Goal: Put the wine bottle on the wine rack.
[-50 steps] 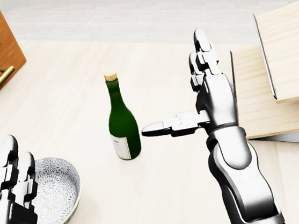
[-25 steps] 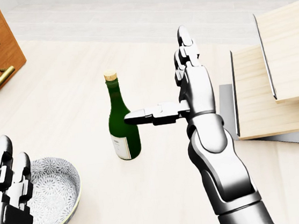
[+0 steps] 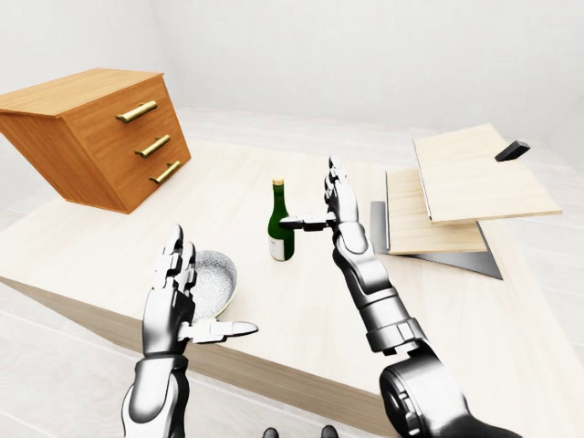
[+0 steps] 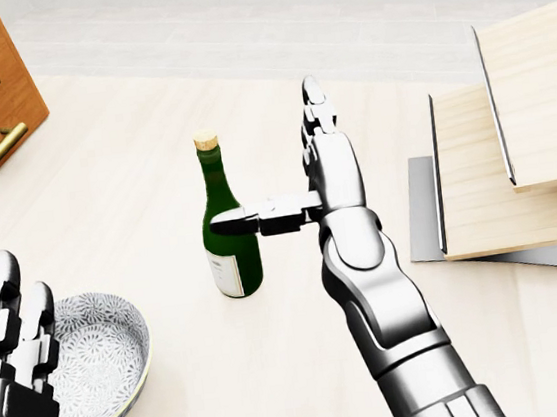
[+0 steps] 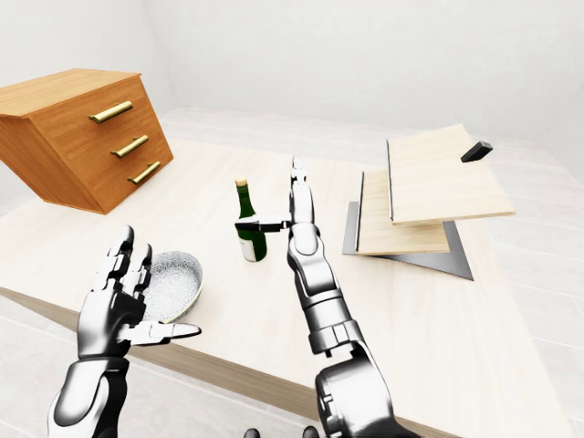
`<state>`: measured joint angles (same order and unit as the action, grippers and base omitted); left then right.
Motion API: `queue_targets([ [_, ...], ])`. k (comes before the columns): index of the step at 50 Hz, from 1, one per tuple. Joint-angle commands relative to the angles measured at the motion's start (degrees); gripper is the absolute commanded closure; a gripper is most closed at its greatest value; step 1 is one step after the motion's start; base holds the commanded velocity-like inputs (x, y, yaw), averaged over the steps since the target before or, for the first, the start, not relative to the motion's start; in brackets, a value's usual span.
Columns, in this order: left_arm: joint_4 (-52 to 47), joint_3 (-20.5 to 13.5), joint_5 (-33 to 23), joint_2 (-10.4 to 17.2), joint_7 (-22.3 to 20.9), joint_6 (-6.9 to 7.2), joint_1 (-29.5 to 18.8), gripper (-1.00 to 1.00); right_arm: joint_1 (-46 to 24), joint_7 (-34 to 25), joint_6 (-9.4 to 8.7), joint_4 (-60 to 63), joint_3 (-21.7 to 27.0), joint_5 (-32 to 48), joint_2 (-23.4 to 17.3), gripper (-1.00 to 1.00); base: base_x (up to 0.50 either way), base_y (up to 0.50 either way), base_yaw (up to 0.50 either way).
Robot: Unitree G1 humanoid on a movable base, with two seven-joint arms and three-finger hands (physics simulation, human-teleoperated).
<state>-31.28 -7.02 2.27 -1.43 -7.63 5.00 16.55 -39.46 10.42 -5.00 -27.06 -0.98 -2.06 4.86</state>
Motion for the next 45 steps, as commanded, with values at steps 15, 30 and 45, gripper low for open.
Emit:
queue_targets([
  [15, -1.09, 0.03, -0.01, 0.10, -0.75, 0.00, 0.57, -1.00, -9.88, 4.19, 0.00, -13.79, -0.08, 1.21, 1.71, -1.00, 0.00, 0.00, 0.00],
  [30, -2.25, 0.63, -1.07, -0.15, -0.90, 0.00, 1.20, -1.00, -11.16, 4.63, 0.87, -17.44, -0.36, 1.76, 3.04, -1.00, 0.00, 0.00, 0.00],
  [45, -5.95, 0.64, -1.29, -0.24, -1.14, 0.00, 2.10, -1.00, -15.06, 5.36, 4.96, -26.25, 0.46, 1.88, 3.22, -1.00, 0.00, 0.00, 0.00],
])
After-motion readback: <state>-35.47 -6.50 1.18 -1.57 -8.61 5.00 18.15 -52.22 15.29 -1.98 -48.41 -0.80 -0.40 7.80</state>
